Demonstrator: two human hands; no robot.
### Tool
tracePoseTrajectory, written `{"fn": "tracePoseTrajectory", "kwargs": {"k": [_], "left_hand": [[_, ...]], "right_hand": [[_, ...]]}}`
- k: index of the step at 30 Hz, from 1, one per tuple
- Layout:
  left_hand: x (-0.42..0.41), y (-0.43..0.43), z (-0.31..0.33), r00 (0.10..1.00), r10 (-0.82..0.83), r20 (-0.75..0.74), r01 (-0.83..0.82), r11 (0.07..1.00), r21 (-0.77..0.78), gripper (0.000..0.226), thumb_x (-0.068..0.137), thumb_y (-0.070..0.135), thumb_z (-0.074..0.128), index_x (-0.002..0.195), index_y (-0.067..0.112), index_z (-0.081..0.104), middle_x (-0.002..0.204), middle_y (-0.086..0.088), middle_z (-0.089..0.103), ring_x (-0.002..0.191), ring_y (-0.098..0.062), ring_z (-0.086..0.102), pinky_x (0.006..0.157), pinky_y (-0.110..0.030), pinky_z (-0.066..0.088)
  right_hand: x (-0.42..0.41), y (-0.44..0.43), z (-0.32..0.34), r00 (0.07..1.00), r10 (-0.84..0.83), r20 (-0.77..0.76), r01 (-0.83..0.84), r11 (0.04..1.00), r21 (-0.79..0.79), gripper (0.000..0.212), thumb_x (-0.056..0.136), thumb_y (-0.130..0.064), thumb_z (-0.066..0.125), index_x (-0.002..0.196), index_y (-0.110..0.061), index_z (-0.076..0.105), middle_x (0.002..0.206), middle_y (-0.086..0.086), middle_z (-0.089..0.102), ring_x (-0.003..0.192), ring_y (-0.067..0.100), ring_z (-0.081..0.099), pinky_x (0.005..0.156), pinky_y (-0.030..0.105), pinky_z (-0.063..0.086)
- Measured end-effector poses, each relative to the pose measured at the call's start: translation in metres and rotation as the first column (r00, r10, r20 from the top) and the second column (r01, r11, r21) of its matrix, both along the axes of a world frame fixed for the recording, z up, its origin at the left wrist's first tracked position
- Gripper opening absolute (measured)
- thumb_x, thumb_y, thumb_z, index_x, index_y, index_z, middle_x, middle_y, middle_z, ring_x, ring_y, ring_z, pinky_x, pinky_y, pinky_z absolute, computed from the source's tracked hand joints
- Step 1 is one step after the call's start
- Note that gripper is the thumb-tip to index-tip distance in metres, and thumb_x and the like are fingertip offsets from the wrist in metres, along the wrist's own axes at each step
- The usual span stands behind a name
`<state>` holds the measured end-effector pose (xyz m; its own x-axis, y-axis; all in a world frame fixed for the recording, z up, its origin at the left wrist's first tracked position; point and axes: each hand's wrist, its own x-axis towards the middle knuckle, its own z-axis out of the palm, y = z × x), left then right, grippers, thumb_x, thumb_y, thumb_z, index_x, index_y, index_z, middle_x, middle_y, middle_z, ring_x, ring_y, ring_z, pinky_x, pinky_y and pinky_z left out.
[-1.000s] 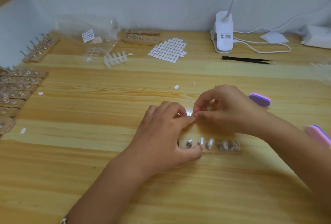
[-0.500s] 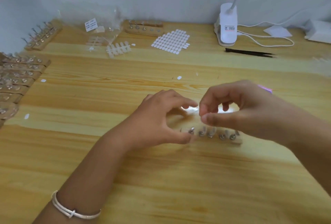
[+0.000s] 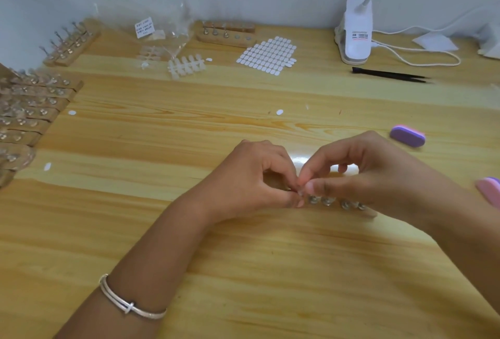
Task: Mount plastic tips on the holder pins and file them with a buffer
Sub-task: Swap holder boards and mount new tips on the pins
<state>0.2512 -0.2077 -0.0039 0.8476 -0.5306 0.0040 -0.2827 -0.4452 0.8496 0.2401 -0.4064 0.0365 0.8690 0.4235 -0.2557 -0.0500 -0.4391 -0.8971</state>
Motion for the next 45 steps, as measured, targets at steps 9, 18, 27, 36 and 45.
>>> {"fn": "tracePoseTrajectory", "kwargs": {"k": [9, 18, 27, 36, 45], "left_hand": [[0.001, 0.001, -0.001, 0.999, 0.003, -0.037, -0.004, 0.999, -0.036, 0.016, 0.064, 0.011, 0.09, 0.076, 0.011, 0.079, 0.08, 0.005, 0.072, 0.084, -0.012, 0.061, 0.081, -0.028, 0.046], [0.0, 0.001, 0.0, 0.999, 0.008, -0.045, -0.009, 0.999, -0.033, 0.015, 0.066, 0.01, 0.09, 0.076, 0.01, 0.079, 0.081, 0.004, 0.072, 0.087, -0.012, 0.061, 0.083, -0.029, 0.047], [0.0, 0.0, 0.0, 0.999, 0.013, -0.045, -0.014, 1.0, -0.025, 0.015, 0.066, 0.012, 0.089, 0.076, 0.01, 0.079, 0.081, 0.003, 0.073, 0.088, -0.015, 0.061, 0.086, -0.037, 0.047], [0.001, -0.001, -0.003, 1.0, 0.014, -0.019, -0.014, 0.999, -0.03, 0.015, 0.065, 0.012, 0.09, 0.073, 0.011, 0.077, 0.078, 0.003, 0.071, 0.086, -0.015, 0.062, 0.083, -0.04, 0.048], [0.0, -0.001, -0.003, 1.0, 0.0, -0.017, -0.001, 0.999, -0.054, 0.013, 0.067, 0.013, 0.089, 0.073, 0.013, 0.078, 0.077, 0.003, 0.072, 0.087, -0.015, 0.062, 0.084, -0.039, 0.048]], "right_hand": [[0.004, 0.001, 0.002, 0.998, 0.024, -0.058, -0.026, 0.999, -0.035, 0.018, 0.081, -0.008, 0.079, 0.076, -0.025, 0.081, 0.057, -0.008, 0.063, 0.049, 0.008, 0.05, 0.044, 0.024, 0.04], [0.007, 0.001, 0.005, 0.992, 0.054, -0.118, -0.061, 0.997, -0.055, 0.01, 0.081, -0.018, 0.078, 0.08, -0.027, 0.081, 0.065, 0.007, 0.069, 0.049, 0.011, 0.052, 0.05, 0.033, 0.039], [0.005, 0.004, 0.007, 0.998, 0.063, -0.018, -0.064, 0.994, -0.093, 0.013, 0.079, -0.019, 0.078, 0.077, -0.032, 0.08, 0.074, 0.004, 0.074, 0.062, 0.022, 0.063, 0.057, 0.035, 0.051], [0.002, 0.006, 0.004, 0.995, 0.067, 0.08, -0.05, 0.979, -0.197, 0.02, 0.08, -0.015, 0.081, 0.073, -0.033, 0.079, 0.074, -0.006, 0.071, 0.057, 0.0, 0.055, 0.051, 0.012, 0.043], [-0.002, 0.013, 0.008, 0.919, 0.219, 0.327, -0.047, 0.886, -0.462, 0.02, 0.077, -0.019, 0.082, 0.08, -0.038, 0.079, 0.064, -0.025, 0.058, 0.08, -0.025, 0.048, 0.074, -0.003, 0.033]]}}
